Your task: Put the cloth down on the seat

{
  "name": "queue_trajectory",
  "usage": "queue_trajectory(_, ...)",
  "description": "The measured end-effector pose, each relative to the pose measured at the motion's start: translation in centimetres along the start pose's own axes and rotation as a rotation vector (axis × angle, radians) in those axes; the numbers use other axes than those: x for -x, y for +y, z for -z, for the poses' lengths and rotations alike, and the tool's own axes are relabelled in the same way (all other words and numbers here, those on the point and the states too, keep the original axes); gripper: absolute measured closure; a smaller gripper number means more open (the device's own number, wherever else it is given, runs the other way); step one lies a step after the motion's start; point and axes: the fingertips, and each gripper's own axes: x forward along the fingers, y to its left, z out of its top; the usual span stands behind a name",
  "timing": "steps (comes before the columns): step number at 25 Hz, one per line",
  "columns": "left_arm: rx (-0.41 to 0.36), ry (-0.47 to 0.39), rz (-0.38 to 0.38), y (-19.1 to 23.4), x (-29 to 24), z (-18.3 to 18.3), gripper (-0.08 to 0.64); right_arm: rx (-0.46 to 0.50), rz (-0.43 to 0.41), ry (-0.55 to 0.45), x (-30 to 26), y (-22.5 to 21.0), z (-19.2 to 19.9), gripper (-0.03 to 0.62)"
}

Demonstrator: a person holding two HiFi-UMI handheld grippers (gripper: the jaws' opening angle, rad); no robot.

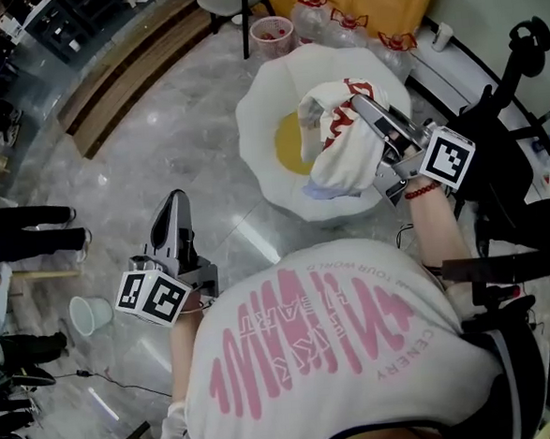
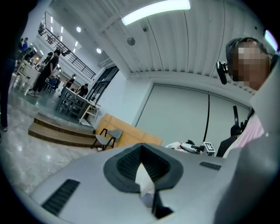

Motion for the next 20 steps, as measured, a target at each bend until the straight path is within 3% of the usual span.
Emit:
queue_trajectory(12,0.050,-0.014,-0.072,6.0,1.5,-0.4,0.551,0.012,0.053,-0.029,-5.8,-2.3,-1.2,0.549)
queue_trajectory(20,0.079,0.018,-0.214,10.1,2.6,-0.7,0.551,-0.076,0.150,-0.015,-10.6,-8.3,0.0,0.549)
